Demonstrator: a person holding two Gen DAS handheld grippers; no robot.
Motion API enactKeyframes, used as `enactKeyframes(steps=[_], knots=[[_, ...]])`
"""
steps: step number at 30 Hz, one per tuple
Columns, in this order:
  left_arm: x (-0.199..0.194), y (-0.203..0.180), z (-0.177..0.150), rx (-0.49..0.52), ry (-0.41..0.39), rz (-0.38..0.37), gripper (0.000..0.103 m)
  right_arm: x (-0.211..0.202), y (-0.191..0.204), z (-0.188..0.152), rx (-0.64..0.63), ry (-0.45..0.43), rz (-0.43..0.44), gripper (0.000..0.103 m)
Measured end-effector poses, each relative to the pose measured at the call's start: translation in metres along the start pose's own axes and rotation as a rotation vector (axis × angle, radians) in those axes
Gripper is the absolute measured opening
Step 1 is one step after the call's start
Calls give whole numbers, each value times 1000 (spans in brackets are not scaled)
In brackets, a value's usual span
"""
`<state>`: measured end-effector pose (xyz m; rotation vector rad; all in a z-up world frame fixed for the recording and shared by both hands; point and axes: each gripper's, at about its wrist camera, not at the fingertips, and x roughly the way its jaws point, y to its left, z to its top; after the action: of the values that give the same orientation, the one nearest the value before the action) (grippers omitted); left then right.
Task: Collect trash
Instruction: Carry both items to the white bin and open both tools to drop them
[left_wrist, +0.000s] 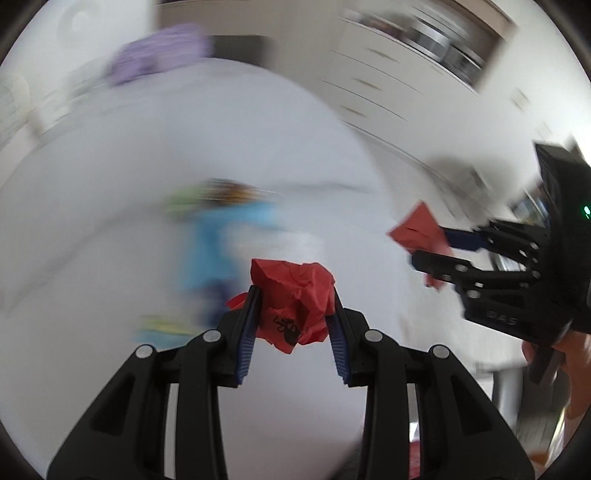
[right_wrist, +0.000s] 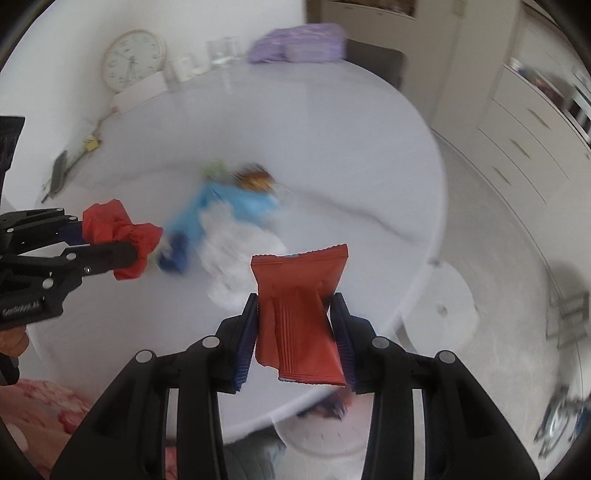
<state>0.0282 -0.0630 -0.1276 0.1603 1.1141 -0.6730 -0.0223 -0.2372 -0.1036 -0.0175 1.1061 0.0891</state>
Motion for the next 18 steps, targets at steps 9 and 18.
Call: enactKeyframes(steps=[9, 18], knots=[[73, -164, -16, 253, 187, -162, 35, -37, -93, -119, 210, 42, -68, 39], [116, -214, -22, 265, 291, -152, 35, -44, -131, -168, 280, 54, -41, 40]])
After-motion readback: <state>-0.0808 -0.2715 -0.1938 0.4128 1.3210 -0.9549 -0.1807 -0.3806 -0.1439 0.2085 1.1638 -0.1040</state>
